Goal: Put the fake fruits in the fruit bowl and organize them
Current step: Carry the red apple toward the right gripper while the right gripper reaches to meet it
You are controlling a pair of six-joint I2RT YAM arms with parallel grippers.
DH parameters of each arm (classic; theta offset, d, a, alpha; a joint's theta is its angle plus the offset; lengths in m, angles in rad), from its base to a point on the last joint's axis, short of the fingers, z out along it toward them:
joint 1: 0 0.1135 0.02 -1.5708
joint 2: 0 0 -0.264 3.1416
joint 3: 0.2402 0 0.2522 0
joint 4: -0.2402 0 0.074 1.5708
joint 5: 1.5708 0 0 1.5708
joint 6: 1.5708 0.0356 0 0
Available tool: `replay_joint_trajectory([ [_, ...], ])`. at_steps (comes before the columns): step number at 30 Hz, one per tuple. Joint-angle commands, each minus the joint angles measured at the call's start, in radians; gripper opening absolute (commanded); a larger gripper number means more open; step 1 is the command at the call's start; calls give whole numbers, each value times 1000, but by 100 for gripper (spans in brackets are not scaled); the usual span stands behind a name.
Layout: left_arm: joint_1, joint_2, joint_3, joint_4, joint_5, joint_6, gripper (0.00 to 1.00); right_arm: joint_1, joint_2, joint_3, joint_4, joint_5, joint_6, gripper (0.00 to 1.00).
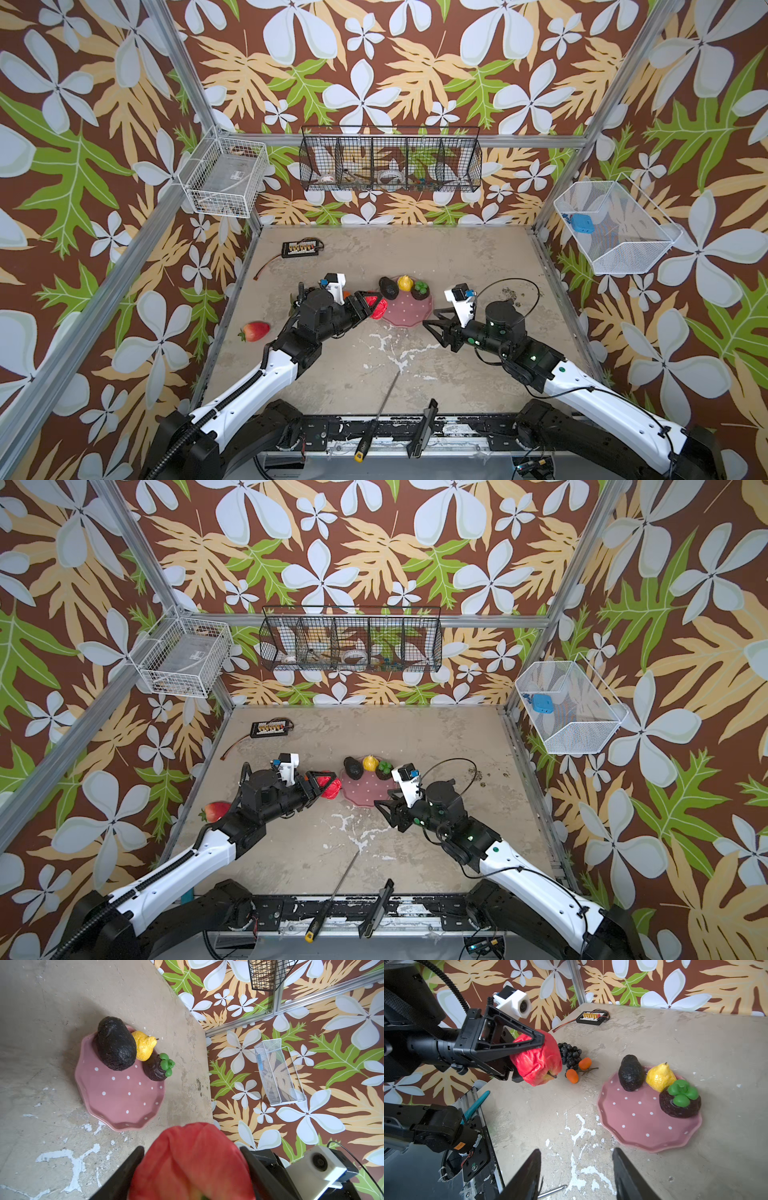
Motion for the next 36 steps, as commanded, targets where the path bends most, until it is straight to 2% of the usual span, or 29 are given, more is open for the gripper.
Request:
replay_joint_trajectory([
  [1, -32, -8, -28, 120, 4, -91, 69, 3, 37, 16, 78, -70, -46, 44],
  [7, -66, -25, -103, 218, -15, -172, 69, 3, 103, 19, 128, -117, -73, 38],
  [12, -69, -27, -125, 235, -5, -179, 69, 16, 172, 28, 168, -150, -67, 31],
  [19, -69, -31, -147, 255, 13, -188, 69, 94, 266, 67, 178, -99, -92, 28],
  [36, -73, -43, -150, 234, 41, -176, 69, 119, 324, 88, 190, -56, -109, 28],
])
